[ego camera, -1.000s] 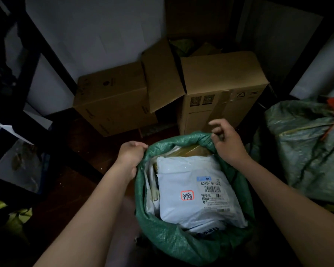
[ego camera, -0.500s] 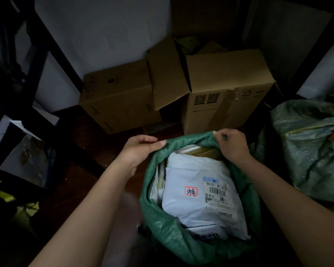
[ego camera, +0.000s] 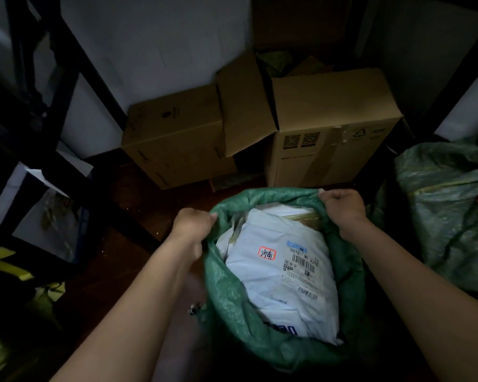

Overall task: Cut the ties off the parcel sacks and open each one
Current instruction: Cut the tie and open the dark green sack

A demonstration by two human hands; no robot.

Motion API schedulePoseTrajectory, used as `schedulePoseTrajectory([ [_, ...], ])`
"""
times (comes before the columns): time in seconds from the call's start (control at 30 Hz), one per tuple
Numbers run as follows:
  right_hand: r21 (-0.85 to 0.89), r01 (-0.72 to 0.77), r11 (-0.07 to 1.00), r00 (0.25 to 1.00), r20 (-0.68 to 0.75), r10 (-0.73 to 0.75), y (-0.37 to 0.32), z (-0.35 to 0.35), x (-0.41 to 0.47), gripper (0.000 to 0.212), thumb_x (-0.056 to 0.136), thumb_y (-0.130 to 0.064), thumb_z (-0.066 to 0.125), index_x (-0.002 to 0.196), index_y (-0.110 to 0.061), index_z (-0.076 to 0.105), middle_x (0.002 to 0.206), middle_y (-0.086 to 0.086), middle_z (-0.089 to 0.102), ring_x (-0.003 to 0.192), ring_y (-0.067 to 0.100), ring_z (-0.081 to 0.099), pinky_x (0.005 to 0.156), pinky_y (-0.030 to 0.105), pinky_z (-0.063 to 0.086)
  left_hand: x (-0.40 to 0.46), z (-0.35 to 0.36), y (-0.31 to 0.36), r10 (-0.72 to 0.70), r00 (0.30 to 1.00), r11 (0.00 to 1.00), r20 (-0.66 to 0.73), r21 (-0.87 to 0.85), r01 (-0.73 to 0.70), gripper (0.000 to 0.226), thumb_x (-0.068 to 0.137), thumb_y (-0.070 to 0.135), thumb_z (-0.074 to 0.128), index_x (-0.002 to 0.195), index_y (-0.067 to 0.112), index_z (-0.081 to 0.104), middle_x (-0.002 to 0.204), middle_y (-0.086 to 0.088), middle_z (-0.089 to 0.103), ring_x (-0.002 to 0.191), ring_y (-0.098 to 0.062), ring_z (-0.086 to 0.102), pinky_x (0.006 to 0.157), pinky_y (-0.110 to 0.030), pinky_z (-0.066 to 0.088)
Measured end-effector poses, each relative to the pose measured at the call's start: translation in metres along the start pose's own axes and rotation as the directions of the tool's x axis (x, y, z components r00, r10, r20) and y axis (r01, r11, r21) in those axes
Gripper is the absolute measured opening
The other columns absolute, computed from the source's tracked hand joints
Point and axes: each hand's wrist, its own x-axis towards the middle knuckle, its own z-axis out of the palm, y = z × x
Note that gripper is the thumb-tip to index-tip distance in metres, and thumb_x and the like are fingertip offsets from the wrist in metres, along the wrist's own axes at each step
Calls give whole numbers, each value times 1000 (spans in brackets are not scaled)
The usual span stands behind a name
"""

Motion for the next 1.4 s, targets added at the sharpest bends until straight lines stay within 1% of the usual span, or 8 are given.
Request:
schedulePoseTrajectory([
  [0.13,112,-12,994,998,56,6,0,-6,1,28,92,-27,66,84,-1,70,108,16,70,97,24,64,83,23,39,15,-3,11,-139,964,873,226,-432,227,35,102,9,30,92,10,64,80,-15,71,68,-26,69,61,-37,58],
  [0.23,87,105,991,986,124,-116,0,-2,-5,4,93,-19,63,93,-20,67,100,0,66,93,11,60,81,21,42,26,-6,8,-82,993,931,79,-351,105,15,95,3,47,93,7,61,103,-21,64,96,-32,63,87,-46,53],
  [0.33,38,115,993,973,195,-121,3,1,-8,17,90,-11,66,100,-25,63,90,0,67,82,15,63,77,27,50,32,-13,-3,-2,989,966,-149,-256,-37,24,88,-5,59,72,11,50,80,-15,56,77,-25,57,71,-36,51],
  [0.47,-103,151,983,939,327,-110,7,5,-13,28,92,-7,63,117,-20,65,90,-6,65,85,36,65,80,44,55,34,-24,-11,-67,994,972,-81,-231,47,8,89,5,60,94,4,66,92,-18,67,85,-33,66,82,-47,55],
  [0.73,-121,141,983,939,330,-94,18,8,-39,43,91,-11,63,131,-26,59,118,4,65,97,13,61,88,23,47,20,-23,-33,-111,989,939,-98,-336,72,33,96,37,53,122,18,62,118,-14,65,106,-34,62,97,-51,48],
  [0.97,-289,147,946,955,292,-59,32,-7,-68,53,87,-20,70,137,-15,54,130,14,59,119,29,57,105,40,44,-29,-11,-89,142,937,987,-320,122,-108,52,85,40,68,134,31,53,132,-16,43,124,-33,43,109,-43,38],
  [1.23,-117,-195,974,925,308,222,41,9,-79,31,86,12,59,116,13,57,78,10,60,57,12,56,46,17,48,-17,12,-94,-37,966,976,-256,-219,-20,28,89,29,66,72,9,59,68,-12,57,75,-28,55,75,-37,46],
  [1.4,-182,-100,978,953,265,147,36,20,-75,22,91,-4,57,110,-5,66,98,11,67,85,25,65,77,36,56,-13,10,-73,257,919,966,-300,109,-234,50,91,26,63,134,7,46,133,-12,48,122,-27,49,105,-40,39],
])
